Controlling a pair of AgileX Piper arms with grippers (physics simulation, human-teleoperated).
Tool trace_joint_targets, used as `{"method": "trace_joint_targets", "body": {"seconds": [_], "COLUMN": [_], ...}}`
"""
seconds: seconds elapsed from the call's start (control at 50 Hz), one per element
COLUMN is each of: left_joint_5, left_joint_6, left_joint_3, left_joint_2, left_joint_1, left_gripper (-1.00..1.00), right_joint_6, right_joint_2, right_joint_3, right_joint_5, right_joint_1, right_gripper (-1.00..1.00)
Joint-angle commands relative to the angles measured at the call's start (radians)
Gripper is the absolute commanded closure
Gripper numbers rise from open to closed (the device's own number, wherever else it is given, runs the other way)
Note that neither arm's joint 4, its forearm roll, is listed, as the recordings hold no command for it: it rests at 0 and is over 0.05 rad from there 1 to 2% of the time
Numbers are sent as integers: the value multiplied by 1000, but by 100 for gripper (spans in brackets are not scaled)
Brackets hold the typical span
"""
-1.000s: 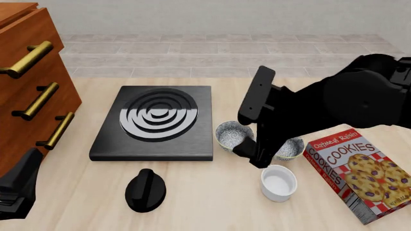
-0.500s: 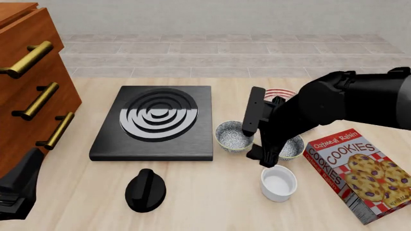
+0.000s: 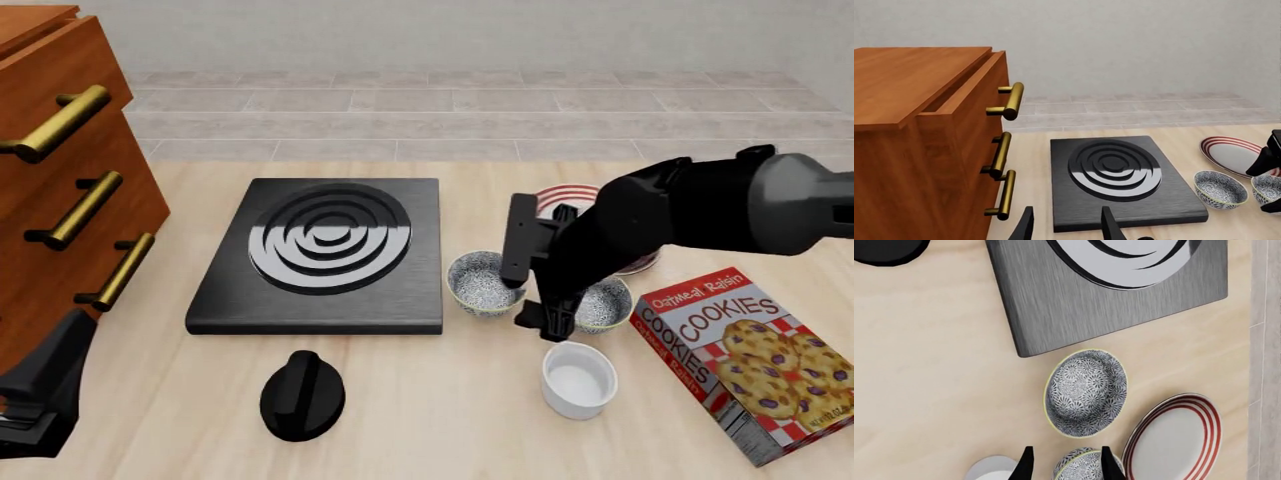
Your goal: Pick the akita bowl from table center and place it on the plate.
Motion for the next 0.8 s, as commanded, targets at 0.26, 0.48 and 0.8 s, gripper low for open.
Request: {"method": "trace_joint_targets", "body": {"seconds": [0.26,0.48,0.8], "left_joint_5": [-9,-4,-19], "left_joint_6": [1,4,10], "left_joint_3": [-6,-6,0], "left_joint_2": [16,15,30], "left_joint_1": [-14,-22,-24], "left_gripper": [-100,-100,-100], "right_joint_6": [-10,22,93], "right_joint_2": [106,153,181], "right_joint_3": [-81,-92,-106], "right_joint_5": [-26,-33,-20], "right_joint_1": [29,45,75], "right_gripper": [-100,-100,-100]}}
